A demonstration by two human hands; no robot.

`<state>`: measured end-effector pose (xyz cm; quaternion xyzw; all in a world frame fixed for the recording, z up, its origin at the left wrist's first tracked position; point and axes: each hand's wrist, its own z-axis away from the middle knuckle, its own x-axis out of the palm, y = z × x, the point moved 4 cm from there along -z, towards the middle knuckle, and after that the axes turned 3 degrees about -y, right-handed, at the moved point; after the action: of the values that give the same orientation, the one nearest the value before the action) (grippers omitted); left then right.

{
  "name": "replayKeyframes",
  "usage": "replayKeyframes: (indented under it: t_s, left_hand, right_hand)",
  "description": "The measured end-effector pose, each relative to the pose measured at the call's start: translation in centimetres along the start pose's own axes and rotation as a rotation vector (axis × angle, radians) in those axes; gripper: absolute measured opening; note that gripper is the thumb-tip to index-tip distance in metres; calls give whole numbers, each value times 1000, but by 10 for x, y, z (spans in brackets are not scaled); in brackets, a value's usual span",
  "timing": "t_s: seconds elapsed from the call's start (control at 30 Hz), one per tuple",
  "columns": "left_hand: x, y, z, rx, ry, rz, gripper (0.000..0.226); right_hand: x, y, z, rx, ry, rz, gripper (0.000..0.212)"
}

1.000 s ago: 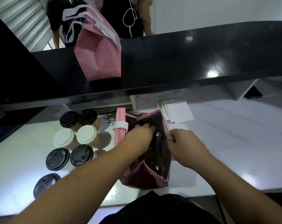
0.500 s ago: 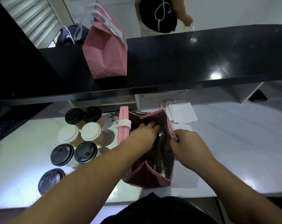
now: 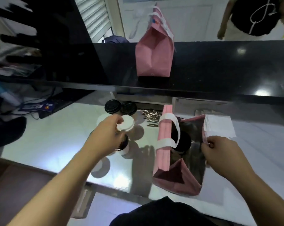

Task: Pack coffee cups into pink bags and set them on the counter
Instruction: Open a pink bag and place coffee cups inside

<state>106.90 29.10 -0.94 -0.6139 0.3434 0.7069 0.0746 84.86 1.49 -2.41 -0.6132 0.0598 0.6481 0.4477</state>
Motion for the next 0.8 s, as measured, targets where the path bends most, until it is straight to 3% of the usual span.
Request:
replayKeyframes:
  t_s: [0.13,0.27,0.4,0.57,0.8]
  left_hand:
    - [5,-86,38,-305,-128,-183,64]
    - [23,-125,66,-509,-243,-204,94]
    - [43,-137,76,-601,-279,-148,79]
    - [52,-144,79,-631,-189,-65,60]
    - [24,-127,80,-619,-179,-189,83]
  right_hand:
    - [1,-2,-5,-11,-18,17,31]
    - [4,-7,-10,-18,-53,37,31]
    - [6,-10,-12,-26,-54,53,35]
    - [7,-7,-12,-13,-61,49,34]
    - [8,-6,-9,-40,-34,51,35]
